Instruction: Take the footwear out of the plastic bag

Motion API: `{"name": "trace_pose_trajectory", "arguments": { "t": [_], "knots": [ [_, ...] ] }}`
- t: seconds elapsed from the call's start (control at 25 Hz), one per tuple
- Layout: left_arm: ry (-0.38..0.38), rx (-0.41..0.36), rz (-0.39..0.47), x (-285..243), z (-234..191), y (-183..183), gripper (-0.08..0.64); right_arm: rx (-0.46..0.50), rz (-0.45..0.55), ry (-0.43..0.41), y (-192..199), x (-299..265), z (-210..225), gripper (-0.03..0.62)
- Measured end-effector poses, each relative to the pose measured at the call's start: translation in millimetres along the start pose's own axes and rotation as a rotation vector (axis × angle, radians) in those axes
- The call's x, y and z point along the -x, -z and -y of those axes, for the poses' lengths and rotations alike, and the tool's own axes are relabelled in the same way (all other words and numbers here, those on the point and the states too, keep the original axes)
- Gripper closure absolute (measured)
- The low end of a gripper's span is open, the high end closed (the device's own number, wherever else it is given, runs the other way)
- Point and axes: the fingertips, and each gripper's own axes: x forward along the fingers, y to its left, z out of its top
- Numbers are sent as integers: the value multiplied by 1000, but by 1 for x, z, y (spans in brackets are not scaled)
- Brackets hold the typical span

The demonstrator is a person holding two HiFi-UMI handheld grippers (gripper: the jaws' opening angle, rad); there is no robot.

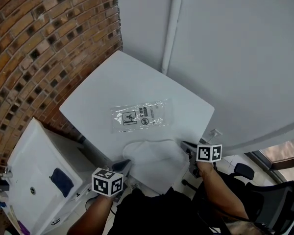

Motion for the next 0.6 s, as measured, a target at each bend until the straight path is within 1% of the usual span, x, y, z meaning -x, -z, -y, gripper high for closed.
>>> {"name": "trace_pose_trajectory", "arguments": {
  "t": [0.12, 0.28, 0.44, 0.6],
  "knots": [
    [38, 12, -16, -2, 6, 3, 554, 42, 35, -26, 5, 13, -35, 583],
    [90, -35, -36, 4, 19, 4, 554, 108, 86, -60, 12, 28, -87, 591],
    [152, -110, -46, 10, 32, 1, 554, 83, 152, -148, 17, 44, -133, 591],
    [191, -179, -50, 11, 41, -2, 554, 70, 201, -192, 23, 63, -162, 591]
  ]
}}
